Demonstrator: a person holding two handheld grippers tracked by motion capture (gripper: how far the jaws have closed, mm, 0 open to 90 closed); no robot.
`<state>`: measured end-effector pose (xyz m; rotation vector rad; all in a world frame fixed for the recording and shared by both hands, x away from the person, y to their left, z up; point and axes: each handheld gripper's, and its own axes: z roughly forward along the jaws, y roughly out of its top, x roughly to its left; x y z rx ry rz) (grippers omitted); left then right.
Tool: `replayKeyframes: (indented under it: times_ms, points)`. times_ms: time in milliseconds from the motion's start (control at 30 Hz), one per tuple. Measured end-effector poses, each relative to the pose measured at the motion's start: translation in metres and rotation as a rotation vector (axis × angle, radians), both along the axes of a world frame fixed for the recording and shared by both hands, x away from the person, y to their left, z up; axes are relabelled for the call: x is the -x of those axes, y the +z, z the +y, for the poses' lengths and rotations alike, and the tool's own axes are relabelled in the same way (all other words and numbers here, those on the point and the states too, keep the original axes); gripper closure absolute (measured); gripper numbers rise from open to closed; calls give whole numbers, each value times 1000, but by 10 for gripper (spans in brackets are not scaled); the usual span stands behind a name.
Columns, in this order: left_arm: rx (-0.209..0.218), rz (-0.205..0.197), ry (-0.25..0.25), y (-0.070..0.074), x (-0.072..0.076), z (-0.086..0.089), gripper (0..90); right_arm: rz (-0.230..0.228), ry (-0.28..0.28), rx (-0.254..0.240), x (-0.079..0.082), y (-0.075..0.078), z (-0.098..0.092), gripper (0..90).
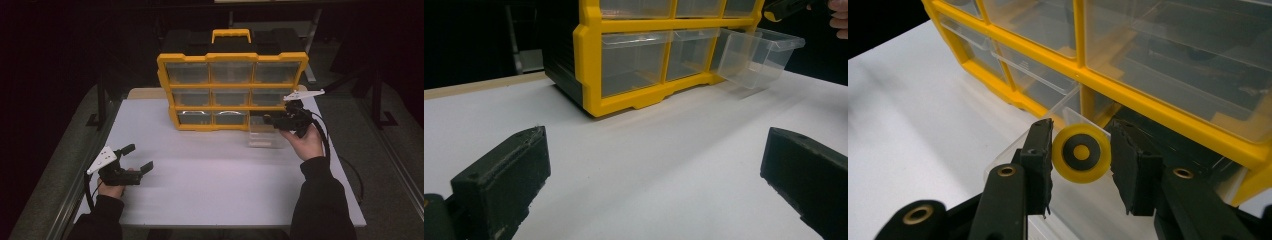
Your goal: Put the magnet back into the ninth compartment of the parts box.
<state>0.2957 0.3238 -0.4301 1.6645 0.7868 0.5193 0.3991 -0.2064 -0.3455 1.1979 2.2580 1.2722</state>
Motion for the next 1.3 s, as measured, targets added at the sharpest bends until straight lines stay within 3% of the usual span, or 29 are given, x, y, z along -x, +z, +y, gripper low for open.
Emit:
replayKeyframes:
  times_ms: [33,100,500,900,1300]
  points:
    - [1,1,0,0,0,0,0,2,-2,-5,0,0,0,586]
    - [0,0,-1,0,0,0,0,7,-7,-20,0,0,0,462]
    - [3,-1,2,0,0,1,0,-32,-49,8,4,-3,1,0]
    - [1,1,5,0,1,1,0,-99,-121,28,24,-3,0,0]
    - [-3,4,2,0,1,1,0,-105,-113,8,41,-8,-4,0]
